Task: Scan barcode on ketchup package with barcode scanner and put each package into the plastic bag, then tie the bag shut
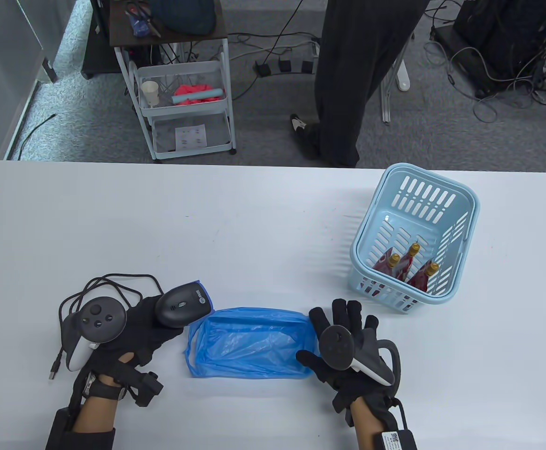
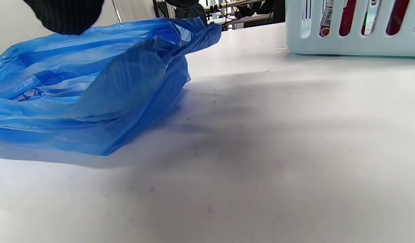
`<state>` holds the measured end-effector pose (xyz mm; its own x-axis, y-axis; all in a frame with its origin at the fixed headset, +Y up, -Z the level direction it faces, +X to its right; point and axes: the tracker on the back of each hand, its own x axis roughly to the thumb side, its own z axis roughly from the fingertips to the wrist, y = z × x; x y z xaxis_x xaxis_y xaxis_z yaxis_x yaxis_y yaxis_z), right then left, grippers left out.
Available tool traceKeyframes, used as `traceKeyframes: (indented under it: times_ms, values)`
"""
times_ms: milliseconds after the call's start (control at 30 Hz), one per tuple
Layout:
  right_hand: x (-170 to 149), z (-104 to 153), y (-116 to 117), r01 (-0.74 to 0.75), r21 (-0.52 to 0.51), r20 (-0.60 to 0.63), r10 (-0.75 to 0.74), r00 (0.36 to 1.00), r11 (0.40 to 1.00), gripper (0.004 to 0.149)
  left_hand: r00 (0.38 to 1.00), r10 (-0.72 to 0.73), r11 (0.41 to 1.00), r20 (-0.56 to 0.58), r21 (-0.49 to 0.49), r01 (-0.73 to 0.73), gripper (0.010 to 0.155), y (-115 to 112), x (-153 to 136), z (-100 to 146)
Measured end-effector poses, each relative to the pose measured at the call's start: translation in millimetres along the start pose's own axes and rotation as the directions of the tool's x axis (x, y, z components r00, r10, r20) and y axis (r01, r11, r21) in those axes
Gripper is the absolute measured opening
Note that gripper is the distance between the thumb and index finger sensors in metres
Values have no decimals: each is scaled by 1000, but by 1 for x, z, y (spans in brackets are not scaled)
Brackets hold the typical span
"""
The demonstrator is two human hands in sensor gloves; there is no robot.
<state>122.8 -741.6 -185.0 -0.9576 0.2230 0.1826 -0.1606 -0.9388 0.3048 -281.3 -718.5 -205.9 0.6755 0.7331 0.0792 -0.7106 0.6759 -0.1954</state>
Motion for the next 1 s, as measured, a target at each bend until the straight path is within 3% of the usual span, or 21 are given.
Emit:
traceKeyframes:
  times_ms: [267, 733, 1000]
  values:
    - [3, 0, 1, -15, 0, 4, 15, 1000, 1000, 87, 1000, -3, 999, 10, -46, 3, 51, 1, 0, 0]
    - [13, 4, -9, -19, -48, 22, 20, 1000, 999, 85, 1000, 13, 999, -13, -33, -13, 50, 3, -8, 0]
    - [23, 2, -26, 117, -82, 77, -110, 991, 990, 80, 1000, 12, 999, -20, -38, -13, 50, 4, -9, 1]
